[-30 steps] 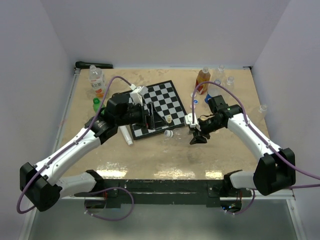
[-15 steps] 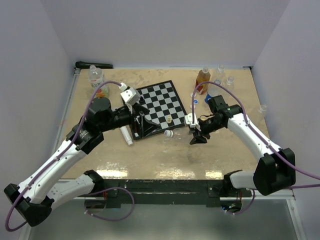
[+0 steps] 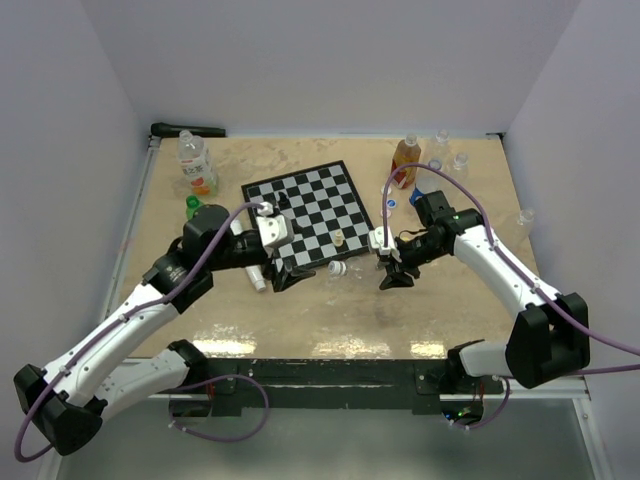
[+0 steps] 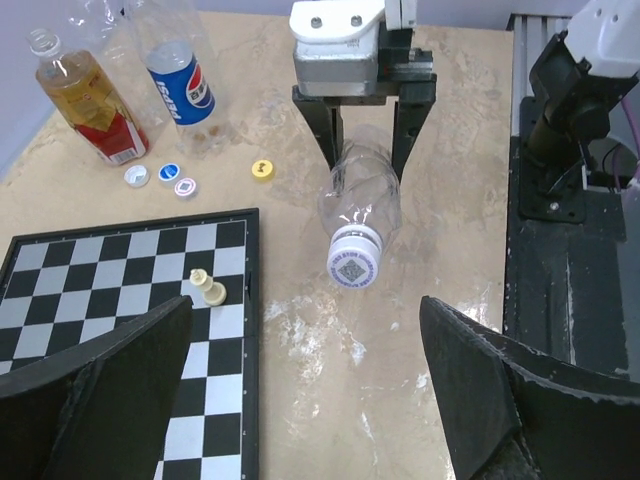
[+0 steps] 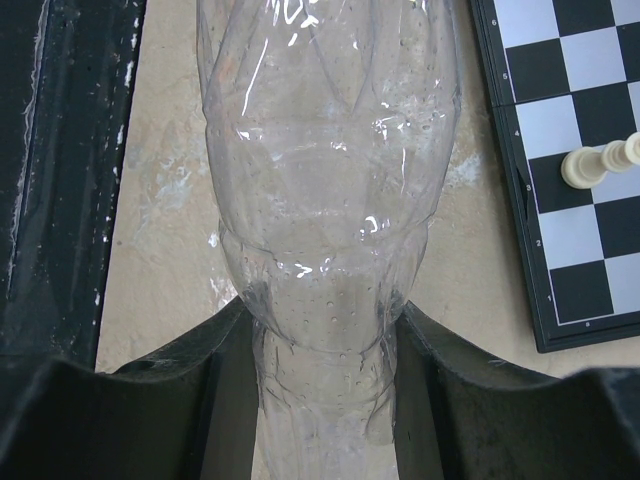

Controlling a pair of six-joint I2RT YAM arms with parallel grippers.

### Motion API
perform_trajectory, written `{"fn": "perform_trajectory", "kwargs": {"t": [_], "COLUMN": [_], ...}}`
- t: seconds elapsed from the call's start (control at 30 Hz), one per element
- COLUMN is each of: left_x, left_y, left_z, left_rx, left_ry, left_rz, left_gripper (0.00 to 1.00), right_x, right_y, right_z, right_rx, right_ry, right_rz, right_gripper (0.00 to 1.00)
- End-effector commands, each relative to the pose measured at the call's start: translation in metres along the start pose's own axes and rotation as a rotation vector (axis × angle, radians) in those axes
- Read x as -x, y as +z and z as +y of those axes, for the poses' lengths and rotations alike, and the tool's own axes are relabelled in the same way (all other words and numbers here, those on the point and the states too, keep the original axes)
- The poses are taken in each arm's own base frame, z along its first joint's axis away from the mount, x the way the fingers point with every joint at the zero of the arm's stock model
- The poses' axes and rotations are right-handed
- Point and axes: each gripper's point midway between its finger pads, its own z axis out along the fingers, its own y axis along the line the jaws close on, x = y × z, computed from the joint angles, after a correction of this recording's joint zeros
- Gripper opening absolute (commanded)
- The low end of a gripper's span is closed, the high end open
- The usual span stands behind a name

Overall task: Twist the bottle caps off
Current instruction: Unscrew the bottle cap from the plastic bottle.

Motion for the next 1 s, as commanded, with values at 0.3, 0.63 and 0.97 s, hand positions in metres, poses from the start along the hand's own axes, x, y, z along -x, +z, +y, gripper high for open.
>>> {"fn": "perform_trajectory", "kwargs": {"t": [0.3, 0.63, 0.97], "left_x": [0.006, 0.004, -0.005], "left_y": [0.015, 0.035, 0.040], "left_z": [-0.008, -0.016, -0.016], "left_rx": [-0.118, -0.160, -0.154], "left_ry": [0.232, 0.267, 0.340], "left_rz": [-0.124, -0.129, -0.106], "left_gripper": [0.98, 0.96, 0.96], "right_x": [0.001, 0.001, 0.001], "right_y": [0.000, 0.000, 0.001], "right_z": [0.001, 0.002, 0.002], "right_rx": [0.015, 0.017, 0.021], "right_ry": [-0.008, -0.011, -0.010], "right_rz": [-0.007, -0.007, -0.005], "right_gripper": [0.15, 0.15, 0.15]}}
